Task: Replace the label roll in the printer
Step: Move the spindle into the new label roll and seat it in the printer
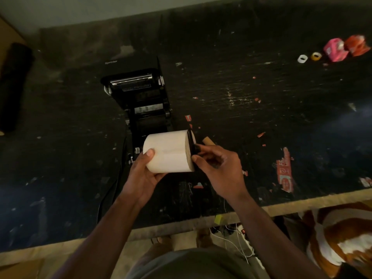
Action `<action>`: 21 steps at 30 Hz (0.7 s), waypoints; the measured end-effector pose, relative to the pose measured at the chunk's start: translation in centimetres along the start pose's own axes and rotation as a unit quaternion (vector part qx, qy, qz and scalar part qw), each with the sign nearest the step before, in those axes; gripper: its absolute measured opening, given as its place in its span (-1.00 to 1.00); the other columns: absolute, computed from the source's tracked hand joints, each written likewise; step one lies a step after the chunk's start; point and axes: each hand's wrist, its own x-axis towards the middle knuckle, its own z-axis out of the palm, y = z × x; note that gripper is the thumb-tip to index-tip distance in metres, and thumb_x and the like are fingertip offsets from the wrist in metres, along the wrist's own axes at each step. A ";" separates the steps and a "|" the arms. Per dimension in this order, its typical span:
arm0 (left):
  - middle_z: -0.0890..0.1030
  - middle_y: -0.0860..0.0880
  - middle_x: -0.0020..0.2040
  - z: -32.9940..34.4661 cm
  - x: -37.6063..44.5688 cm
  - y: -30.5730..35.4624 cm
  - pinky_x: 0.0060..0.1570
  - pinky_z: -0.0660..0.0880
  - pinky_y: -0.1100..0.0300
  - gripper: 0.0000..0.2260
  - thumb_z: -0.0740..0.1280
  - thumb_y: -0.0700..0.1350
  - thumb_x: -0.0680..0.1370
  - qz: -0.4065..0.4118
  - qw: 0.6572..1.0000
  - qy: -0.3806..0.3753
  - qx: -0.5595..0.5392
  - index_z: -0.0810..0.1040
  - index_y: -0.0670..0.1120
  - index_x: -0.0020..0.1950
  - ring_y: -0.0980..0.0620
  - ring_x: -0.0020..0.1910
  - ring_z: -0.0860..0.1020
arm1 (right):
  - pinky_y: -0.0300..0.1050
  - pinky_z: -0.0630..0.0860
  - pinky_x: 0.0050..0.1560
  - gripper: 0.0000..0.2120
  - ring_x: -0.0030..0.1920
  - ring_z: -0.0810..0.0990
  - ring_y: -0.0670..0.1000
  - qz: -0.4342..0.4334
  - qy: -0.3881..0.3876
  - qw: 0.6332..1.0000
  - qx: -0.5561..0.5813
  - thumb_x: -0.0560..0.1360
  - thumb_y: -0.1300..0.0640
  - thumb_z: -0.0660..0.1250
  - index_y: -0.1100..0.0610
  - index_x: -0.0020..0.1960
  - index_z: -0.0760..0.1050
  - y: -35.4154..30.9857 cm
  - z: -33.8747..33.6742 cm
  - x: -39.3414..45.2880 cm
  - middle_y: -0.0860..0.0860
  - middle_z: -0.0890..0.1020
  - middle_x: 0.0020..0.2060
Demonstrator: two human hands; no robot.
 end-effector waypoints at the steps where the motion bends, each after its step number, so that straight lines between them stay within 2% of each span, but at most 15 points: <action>1: 0.67 -0.14 0.33 0.2 0.0 0.1 0.10 0.67 -0.02 -0.52 0.45 0.03 0.51 0.006 1.000 0.008 0.007 0.52 -0.03 0.41 -0.16 0.33 0.63 | -0.26 0.66 0.03 -0.72 -0.01 0.72 -0.17 0.011 0.004 1.000 0.005 0.49 0.11 0.53 -0.08 0.18 0.65 0.1 0.0 0.0 -0.17 0.74 -0.03; 3: 0.63 -0.17 0.37 0.8 0.0 0.3 0.19 0.65 -0.11 -0.42 0.57 0.06 0.40 0.016 0.999 0.021 0.024 0.53 -0.09 0.35 -0.17 0.35 0.61 | -0.16 0.67 0.06 -0.76 0.09 0.71 -0.15 0.056 0.006 0.997 0.043 0.49 -0.02 0.52 -0.07 0.15 0.68 0.3 0.1 0.0 -0.11 0.74 0.03; 4: 0.62 -0.18 0.37 1.1 0.0 0.3 0.23 0.62 -0.14 -0.43 0.61 0.06 0.35 0.022 0.998 0.031 0.040 0.55 -0.09 0.27 -0.17 0.35 0.60 | -0.07 0.68 0.10 -0.73 0.16 0.69 -0.12 0.097 0.000 0.992 0.083 0.46 -0.15 0.51 -0.09 0.11 0.68 0.4 0.2 0.0 -0.10 0.73 0.09; 6: 0.67 -0.13 0.27 1.7 0.1 0.1 0.17 0.64 -0.12 -0.60 0.63 0.00 0.37 0.035 0.996 0.047 0.069 0.57 -0.06 0.09 -0.18 0.34 0.61 | 0.12 0.67 0.15 -0.57 0.26 0.65 -0.03 0.197 -0.010 0.960 0.199 0.29 -0.36 0.54 -0.13 0.01 0.65 0.6 0.6 0.1 -0.07 0.68 0.19; 7: 0.72 -0.07 0.18 2.1 0.1 0.0 0.08 0.68 -0.06 -0.66 0.63 -0.01 0.36 0.046 0.994 0.051 0.081 0.57 -0.04 0.00 -0.16 0.30 0.63 | 0.18 0.68 0.14 -0.49 0.26 0.65 0.01 0.235 -0.008 0.938 0.253 0.20 -0.39 0.58 -0.11 -0.01 0.64 0.7 0.8 0.2 -0.04 0.67 0.22; 8: 0.75 0.00 0.07 2.6 0.1 -0.1 -0.02 0.69 0.01 -0.67 0.61 0.02 0.32 0.059 0.992 0.051 0.094 0.58 -0.03 -0.05 -0.13 0.26 0.66 | 0.20 0.69 0.11 -0.39 0.24 0.67 0.04 0.261 -0.001 0.922 0.286 0.13 -0.38 0.63 -0.07 0.03 0.61 0.8 1.0 0.4 0.00 0.66 0.23; 10: 0.77 0.08 -0.04 3.5 -0.1 -0.3 -0.11 0.68 0.12 -0.54 0.61 0.11 0.19 0.080 0.987 0.059 0.127 0.58 -0.04 -0.03 -0.05 0.16 0.70 | 0.19 0.71 0.04 -0.20 0.17 0.72 0.09 0.283 0.019 0.907 0.310 0.06 -0.30 0.70 0.03 0.15 0.53 1.0 1.1 0.7 0.07 0.65 0.24; 12: 0.77 0.06 -0.03 4.4 0.1 -0.5 -0.08 0.68 0.10 -0.40 0.63 0.18 0.13 0.077 0.978 0.077 0.177 0.59 -0.07 0.03 -0.03 0.12 0.72 | 0.20 0.71 0.02 -0.20 0.16 0.73 0.11 0.284 0.036 0.900 0.328 0.09 -0.23 0.72 0.08 0.18 0.51 1.7 0.8 0.9 0.12 0.63 0.27; 14: 0.72 -0.03 0.10 5.1 0.3 -0.7 0.03 0.68 0.00 -0.33 0.66 0.25 0.18 0.078 0.961 0.069 0.257 0.57 -0.08 0.12 -0.03 0.15 0.70 | 0.23 0.69 0.02 -0.36 0.18 0.72 0.15 0.279 0.050 0.889 0.360 0.22 -0.15 0.70 0.11 0.13 0.52 2.5 -0.1 0.8 0.16 0.63 0.28; 16: 0.65 -0.07 0.22 5.7 0.3 -0.8 0.03 0.68 0.03 -0.35 0.55 0.33 0.28 0.076 0.951 0.009 0.301 0.52 -0.02 0.20 0.01 0.18 0.67 | 0.23 0.68 -0.01 -0.54 0.17 0.73 0.17 0.277 0.074 0.870 0.401 0.36 -0.08 0.61 0.13 0.10 0.54 3.4 -1.4 0.5 0.19 0.64 0.27; 18: 0.64 -0.04 0.22 6.5 1.2 -0.6 -0.02 0.69 0.12 -0.44 0.39 0.38 0.40 0.063 0.949 -0.050 0.304 0.51 0.04 0.24 0.04 0.14 0.69 | 0.24 0.67 0.01 -0.52 0.23 0.68 0.25 0.281 0.099 0.854 0.427 0.37 -0.07 0.59 0.10 0.19 0.57 4.2 -3.0 0.0 0.20 0.64 0.28; 19: 0.65 -0.01 0.19 6.9 2.0 -0.5 0.01 0.69 0.11 -0.50 0.35 0.36 0.47 0.070 0.940 -0.054 0.328 0.53 0.05 0.23 0.06 0.11 0.71 | 0.25 0.67 0.03 -0.46 0.26 0.65 0.27 0.285 0.117 0.847 0.434 0.33 -0.09 0.61 0.06 0.23 0.58 4.5 -4.0 -0.3 0.19 0.63 0.29; 20: 0.66 0.04 0.13 7.2 3.1 -0.5 0.05 0.67 0.12 -0.61 0.35 0.29 0.54 0.093 0.919 -0.040 0.382 0.56 0.05 0.20 0.12 0.06 0.71 | 0.27 0.66 0.05 -0.40 0.29 0.63 0.27 0.286 0.130 0.842 0.438 0.28 -0.11 0.63 0.02 0.25 0.57 4.8 -5.0 -0.7 0.18 0.62 0.31; 21: 0.67 0.10 0.06 7.4 4.4 -0.5 0.04 0.65 0.17 -0.74 0.37 0.18 0.60 0.123 0.881 -0.025 0.456 0.59 0.05 0.16 0.19 0.00 0.69 | 0.28 0.65 0.07 -0.36 0.30 0.61 0.27 0.285 0.141 0.843 0.435 0.25 -0.12 0.64 -0.01 0.27 0.56 4.9 -5.8 -1.1 0.17 0.60 0.33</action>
